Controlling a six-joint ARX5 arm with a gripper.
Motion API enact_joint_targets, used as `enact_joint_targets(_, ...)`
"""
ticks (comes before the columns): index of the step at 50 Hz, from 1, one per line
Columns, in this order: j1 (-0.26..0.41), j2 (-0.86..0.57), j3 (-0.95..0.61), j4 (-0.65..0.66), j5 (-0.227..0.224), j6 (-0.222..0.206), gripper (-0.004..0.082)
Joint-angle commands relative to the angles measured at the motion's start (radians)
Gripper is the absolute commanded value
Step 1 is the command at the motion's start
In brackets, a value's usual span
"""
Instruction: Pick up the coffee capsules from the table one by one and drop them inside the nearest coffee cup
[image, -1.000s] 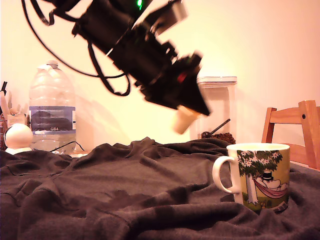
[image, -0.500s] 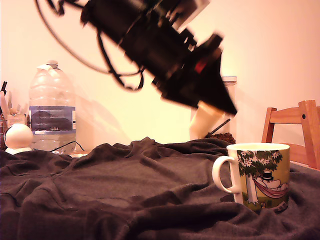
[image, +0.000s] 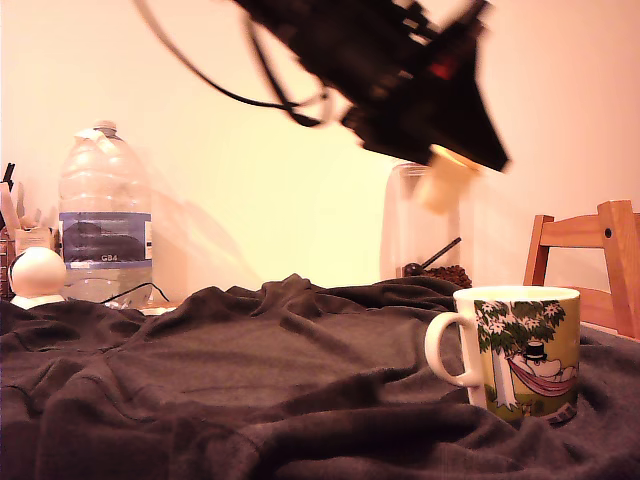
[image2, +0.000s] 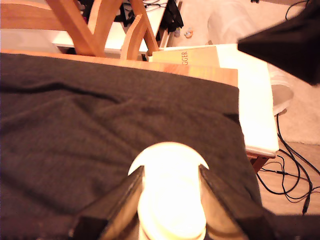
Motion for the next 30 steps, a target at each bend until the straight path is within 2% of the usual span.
enact_joint_targets(1,-0.010,0.040,0.033,-0.023,0.002,0.006,0.0232)
enact_joint_targets(17,-0.025,0.167,0.191,-0.154,0.002,0.005,0.0235)
enact_joint_targets(30,-0.029,0.212,0.205,-0.155,0.031,0.003,0.0235)
